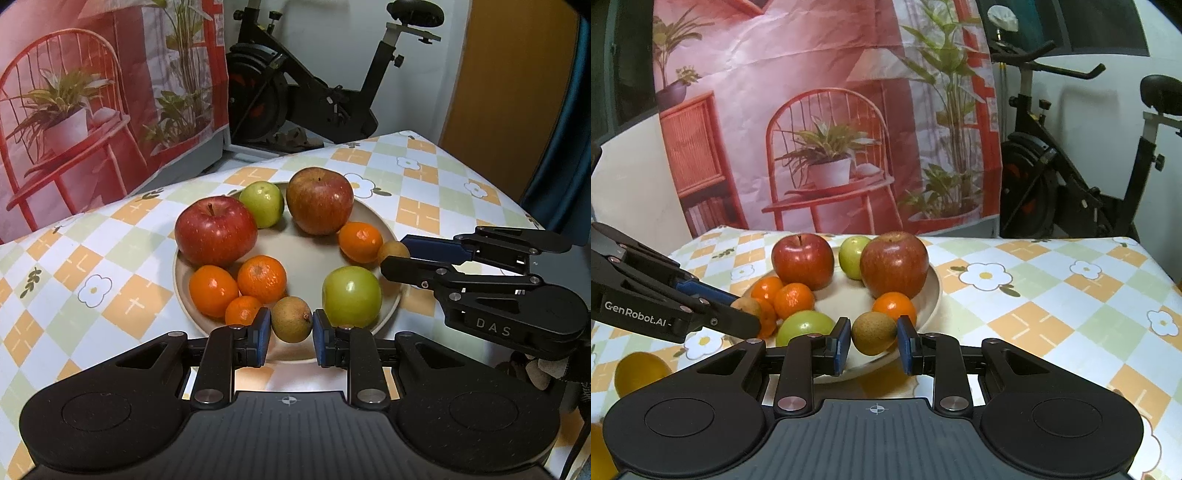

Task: Organize fruits
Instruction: 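Carry both kiwis over the plate with both grippers, then lower both kiwis onto the plate and open both grippers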

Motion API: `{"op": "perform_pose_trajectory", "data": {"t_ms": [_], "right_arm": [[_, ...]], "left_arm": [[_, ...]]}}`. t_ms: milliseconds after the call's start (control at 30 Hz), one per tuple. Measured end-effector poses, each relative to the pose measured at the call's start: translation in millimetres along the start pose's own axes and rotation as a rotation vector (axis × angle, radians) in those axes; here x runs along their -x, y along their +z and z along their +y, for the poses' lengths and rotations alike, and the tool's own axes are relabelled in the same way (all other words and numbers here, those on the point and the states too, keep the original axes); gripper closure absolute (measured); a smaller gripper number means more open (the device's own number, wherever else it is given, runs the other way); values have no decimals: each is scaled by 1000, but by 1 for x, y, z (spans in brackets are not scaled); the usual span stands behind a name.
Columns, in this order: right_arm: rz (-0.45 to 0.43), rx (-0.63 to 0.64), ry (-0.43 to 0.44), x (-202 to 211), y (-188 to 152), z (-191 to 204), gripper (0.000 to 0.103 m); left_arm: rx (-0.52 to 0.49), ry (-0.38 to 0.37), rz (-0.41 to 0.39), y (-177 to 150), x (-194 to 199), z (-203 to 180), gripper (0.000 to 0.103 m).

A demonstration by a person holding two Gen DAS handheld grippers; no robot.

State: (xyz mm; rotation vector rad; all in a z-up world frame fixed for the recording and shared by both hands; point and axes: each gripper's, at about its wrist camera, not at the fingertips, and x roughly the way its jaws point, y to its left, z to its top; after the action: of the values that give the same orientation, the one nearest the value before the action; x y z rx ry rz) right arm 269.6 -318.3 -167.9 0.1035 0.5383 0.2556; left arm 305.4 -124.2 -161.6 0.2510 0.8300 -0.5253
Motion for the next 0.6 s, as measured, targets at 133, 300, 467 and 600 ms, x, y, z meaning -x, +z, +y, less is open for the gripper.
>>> {"op": "perform_pose_trajectory", "data": {"t_ms": [133, 300, 467, 600], "right_arm": [[9, 7, -8, -2, 0, 1, 78], [12, 20, -17, -1, -4, 2, 78], [13, 12, -26, 0, -5, -1, 78], [16, 10, -27, 0, -7, -3, 78]], "left_arm": [[8, -5, 11, -2, -3, 1, 77], [17, -11, 22, -5, -5, 2, 77], [14, -19, 25, -6, -6, 1, 77], [17, -24, 28, -7, -7, 0, 77]]}}
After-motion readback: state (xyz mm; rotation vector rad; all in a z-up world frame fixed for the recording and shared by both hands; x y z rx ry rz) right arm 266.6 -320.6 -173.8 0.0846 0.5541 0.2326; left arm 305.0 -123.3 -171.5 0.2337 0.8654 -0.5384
